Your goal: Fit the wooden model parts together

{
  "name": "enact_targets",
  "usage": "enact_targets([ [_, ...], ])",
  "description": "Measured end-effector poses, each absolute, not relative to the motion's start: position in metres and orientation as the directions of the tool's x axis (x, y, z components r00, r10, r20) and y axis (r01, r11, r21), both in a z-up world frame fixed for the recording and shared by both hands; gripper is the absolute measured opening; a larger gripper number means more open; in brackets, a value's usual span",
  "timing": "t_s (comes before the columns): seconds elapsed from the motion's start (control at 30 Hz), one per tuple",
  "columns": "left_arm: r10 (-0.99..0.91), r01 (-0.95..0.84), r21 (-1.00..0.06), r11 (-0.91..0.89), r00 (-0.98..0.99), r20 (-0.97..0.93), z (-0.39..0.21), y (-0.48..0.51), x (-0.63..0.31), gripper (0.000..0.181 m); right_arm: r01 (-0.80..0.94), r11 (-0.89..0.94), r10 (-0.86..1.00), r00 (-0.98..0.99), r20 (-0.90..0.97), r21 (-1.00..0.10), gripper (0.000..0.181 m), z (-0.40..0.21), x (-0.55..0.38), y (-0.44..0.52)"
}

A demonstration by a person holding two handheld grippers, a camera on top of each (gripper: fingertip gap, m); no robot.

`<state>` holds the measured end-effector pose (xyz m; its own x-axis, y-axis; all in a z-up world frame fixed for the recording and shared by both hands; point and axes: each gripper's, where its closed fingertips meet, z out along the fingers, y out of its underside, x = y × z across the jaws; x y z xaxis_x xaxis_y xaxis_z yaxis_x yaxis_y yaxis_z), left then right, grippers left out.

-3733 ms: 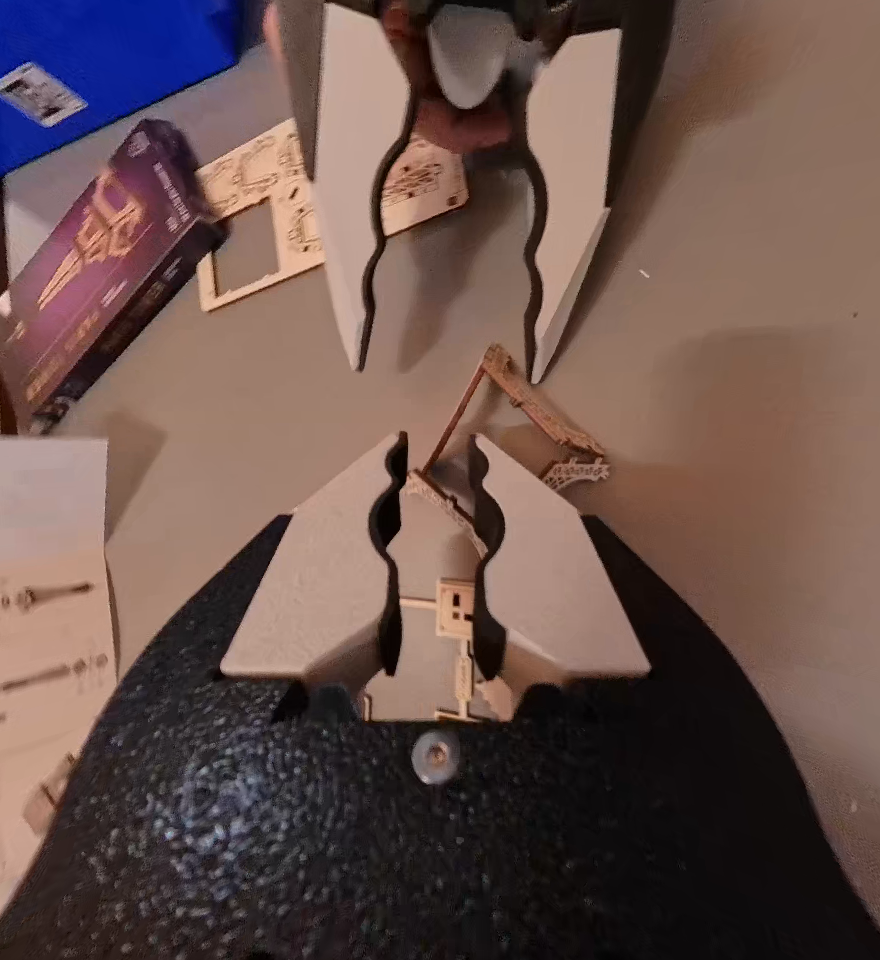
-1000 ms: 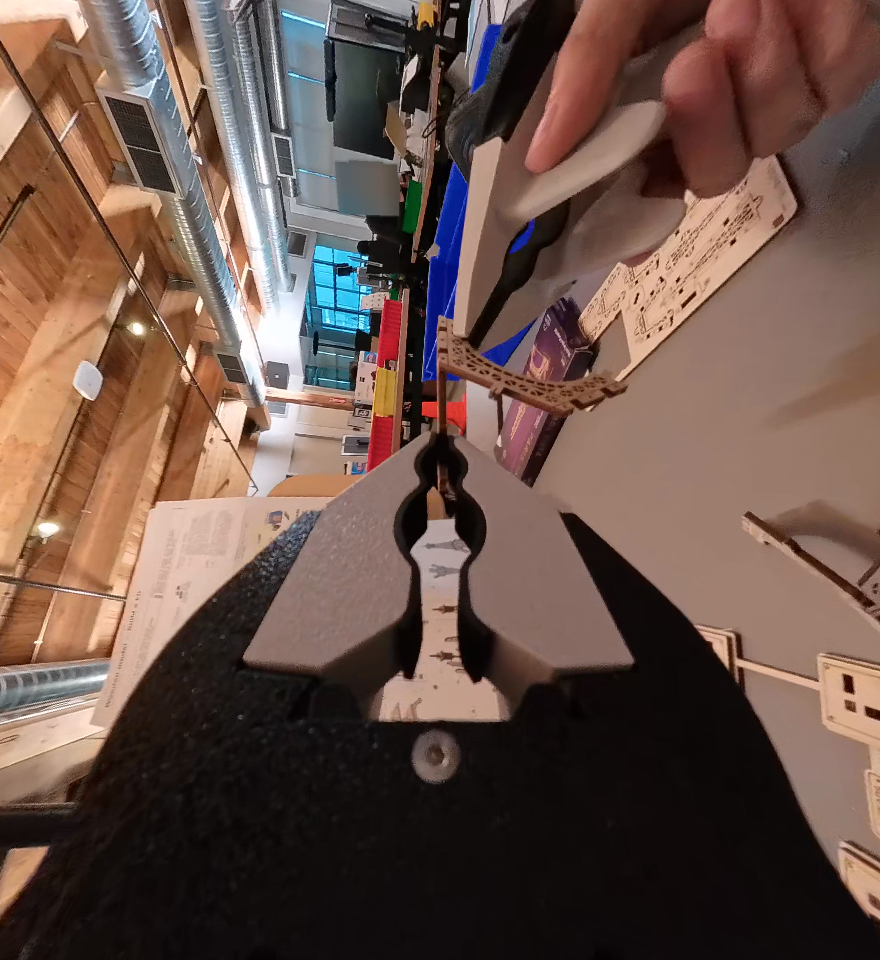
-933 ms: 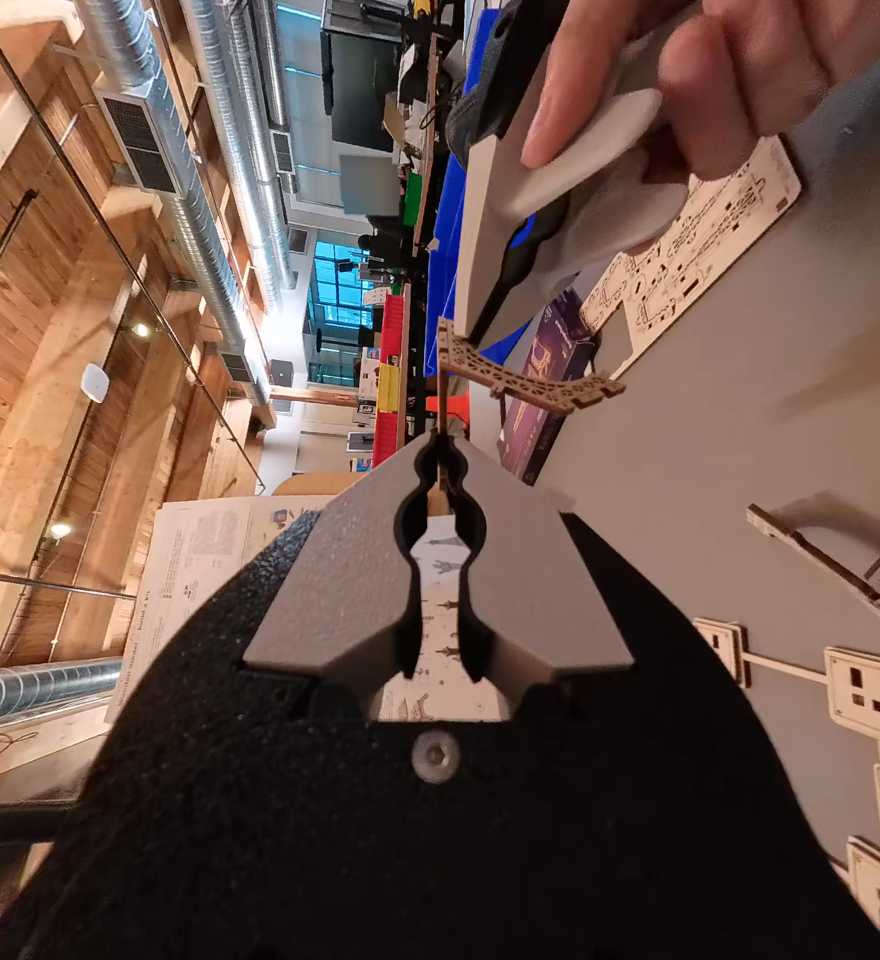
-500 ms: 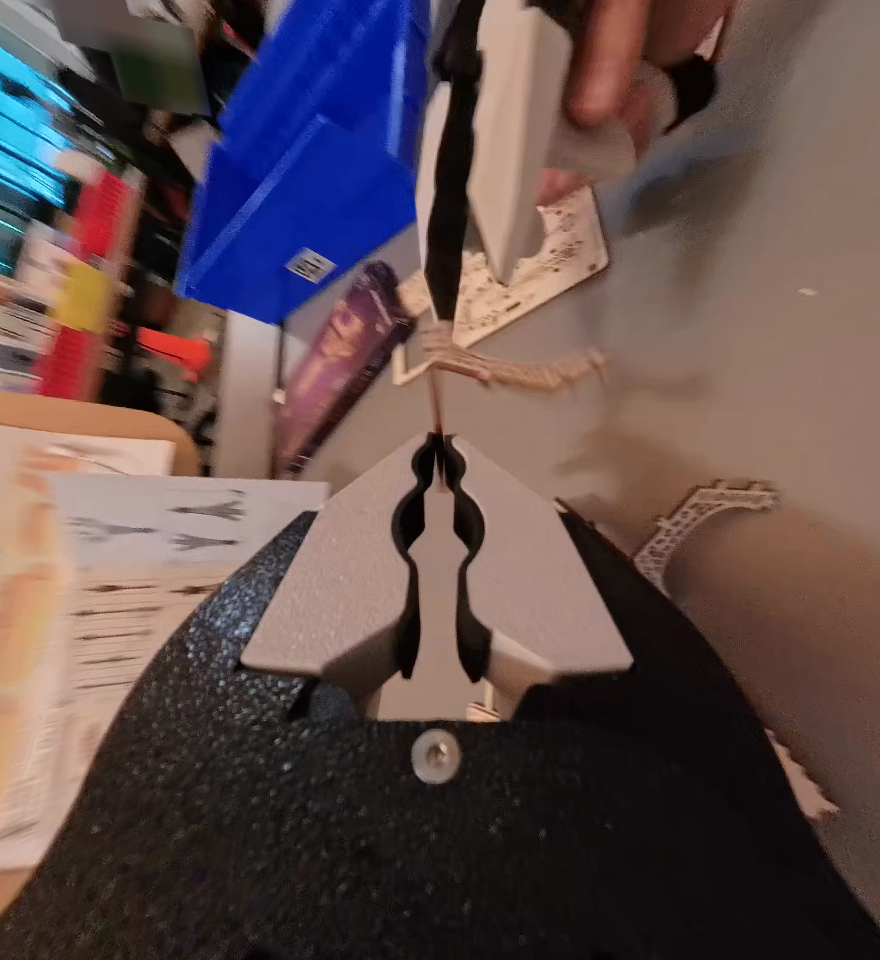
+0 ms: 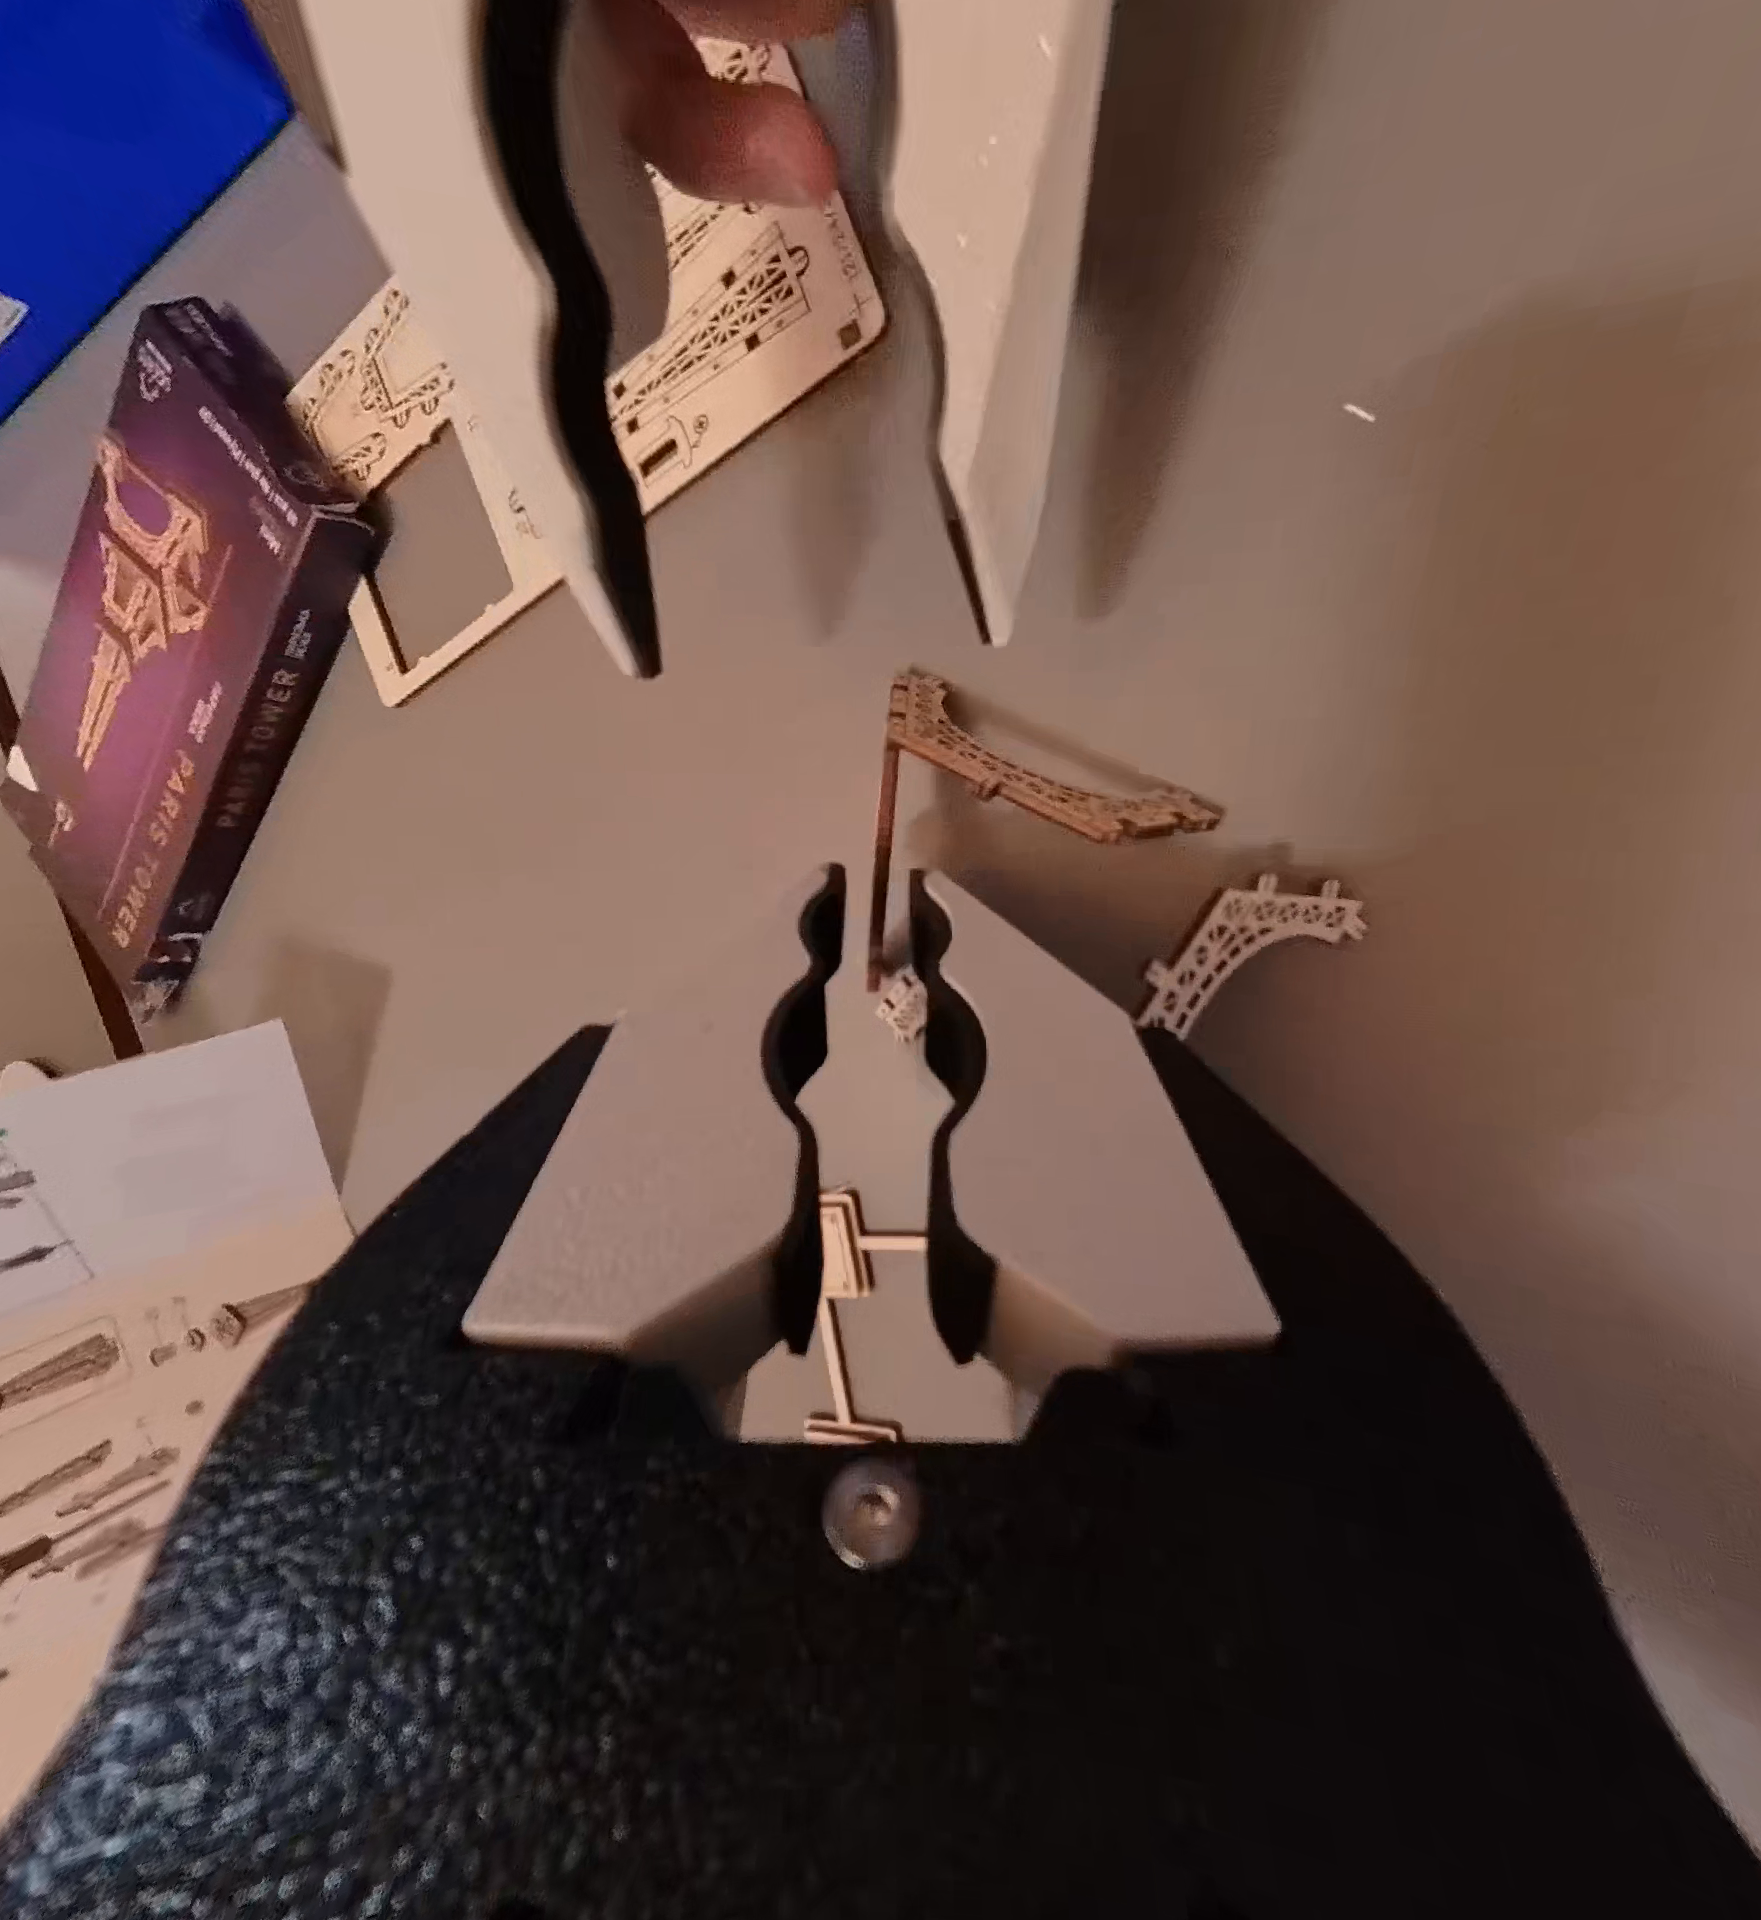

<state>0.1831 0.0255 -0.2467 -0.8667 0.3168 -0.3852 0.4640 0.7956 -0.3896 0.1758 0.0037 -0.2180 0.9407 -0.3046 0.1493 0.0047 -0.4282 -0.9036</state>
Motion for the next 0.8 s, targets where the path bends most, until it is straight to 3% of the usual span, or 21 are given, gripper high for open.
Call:
enact_targets([
  [0.1, 0.247, 0.419, -0.444, 0.792, -0.885, -0.395, -0.233, 0.034, 0.182, 0.023, 0.027, -0.485, -0.289, 0.938, 0.190, -0.874, 0.053, -0.227, 0.174, 0.007],
  [0.23, 0.014, 0.237, -0.543, 0.806, -0.924, -0.383, -0.209, 0.065, 0.194, 0.020, 0.022, -0.501, -0.288, 0.939, 0.191, -0.865, 0.053, -0.230, 0.175, 0.007],
  [0.4, -0.138, 0.003, -0.632, 0.775, -0.975, -0.174, -0.221, 0.100, 0.176, 0.022, 0.033, -0.518, -0.282, 0.937, 0.207, -0.855, 0.052, -0.232, 0.174, 0.007],
  [0.6, -0.133, 0.000, -0.633, 0.774, -0.978, -0.163, -0.253, 0.103, 0.156, 0.032, 0.042, -0.549, -0.270, 0.936, 0.224, -0.835, 0.053, -0.238, 0.174, 0.008],
  [0.8, -0.133, 0.023, -0.655, 0.755, -0.973, -0.188, -0.264, 0.093, 0.157, 0.025, 0.053, -0.599, -0.253, 0.934, 0.253, -0.799, 0.053, -0.247, 0.173, 0.009],
])
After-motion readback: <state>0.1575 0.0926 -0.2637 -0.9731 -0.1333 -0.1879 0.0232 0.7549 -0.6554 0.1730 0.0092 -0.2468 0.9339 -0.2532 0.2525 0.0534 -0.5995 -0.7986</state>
